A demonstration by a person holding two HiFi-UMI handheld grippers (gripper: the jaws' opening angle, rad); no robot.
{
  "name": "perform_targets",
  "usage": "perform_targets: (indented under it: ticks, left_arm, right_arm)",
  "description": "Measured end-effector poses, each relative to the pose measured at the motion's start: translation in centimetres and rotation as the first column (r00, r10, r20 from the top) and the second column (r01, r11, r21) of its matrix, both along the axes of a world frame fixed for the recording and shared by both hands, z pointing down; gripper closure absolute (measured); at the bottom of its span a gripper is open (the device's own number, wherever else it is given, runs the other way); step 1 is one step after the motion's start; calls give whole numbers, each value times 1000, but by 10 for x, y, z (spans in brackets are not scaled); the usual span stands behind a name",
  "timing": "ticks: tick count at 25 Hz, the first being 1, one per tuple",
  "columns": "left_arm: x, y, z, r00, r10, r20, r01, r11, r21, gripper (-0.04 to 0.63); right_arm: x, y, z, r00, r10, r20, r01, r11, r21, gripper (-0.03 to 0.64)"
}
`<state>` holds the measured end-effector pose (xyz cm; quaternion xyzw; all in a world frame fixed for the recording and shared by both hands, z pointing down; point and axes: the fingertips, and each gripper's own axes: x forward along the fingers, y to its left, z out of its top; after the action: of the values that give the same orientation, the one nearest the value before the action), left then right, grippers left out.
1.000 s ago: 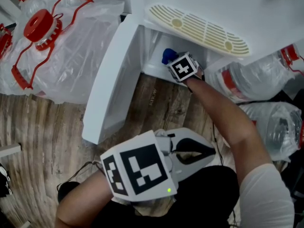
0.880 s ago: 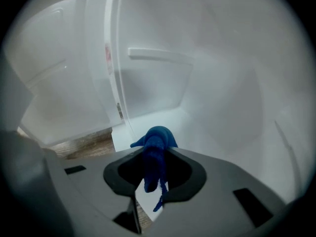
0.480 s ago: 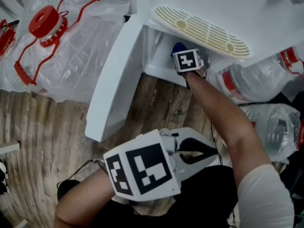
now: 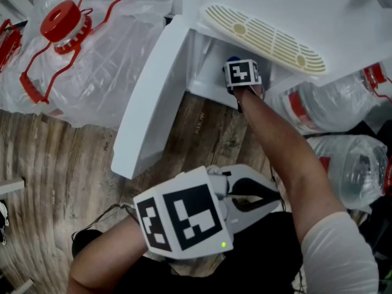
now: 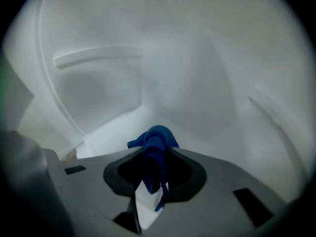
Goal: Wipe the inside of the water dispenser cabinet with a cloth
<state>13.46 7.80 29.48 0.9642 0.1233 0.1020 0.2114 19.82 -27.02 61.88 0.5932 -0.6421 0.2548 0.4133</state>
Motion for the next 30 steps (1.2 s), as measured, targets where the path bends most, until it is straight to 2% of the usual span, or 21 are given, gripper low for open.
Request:
perform_targets:
  ticks: [2,4,7,12,13,16,21,25,30]
  left_arm:
    - [0,0,-2,1000,5,-5,-5,1000,2,592]
    - [-1,1,-3,1000,8,-9,-8,1000,5,592]
    - [-1,3,-7,1000,12,-18,-12,1000,8,592]
    - [-3,5,-9,1000,16,-21,-16,1000,13,592]
    - [-4,5,-9,1000,15,-20,-15,1000,13,592]
    - [-6,5,-10,1000,11,-19,-10,1000,17,592]
    - [-10,4,-12,1000,-1,-20,1,1000,20,592]
    - [-12,3,-12,1000,-3,-20,3,1000,20,592]
    - [-11,5,-17,999,12,-33,-11,1000,29,592]
  right_arm:
    - [-3,19,2,1000,7,25,-6,999,-41,532]
    - [-11,31,1,998,-1,57,3,999,-44,532]
    - [-28,28,-7,991,-74,111,68,996,57,532]
    - [-26,5,-30,991,-120,64,107,977,187,532]
    - [-25,3,-29,992,-109,65,96,980,173,532]
    - [-8,18,-12,999,24,47,-24,1000,7,532]
    - [16,0,-8,993,107,-44,-107,994,7,532]
    - [14,12,-2,993,101,-60,-103,994,-34,532]
    - [1,21,2,998,3,-64,-7,998,-60,532]
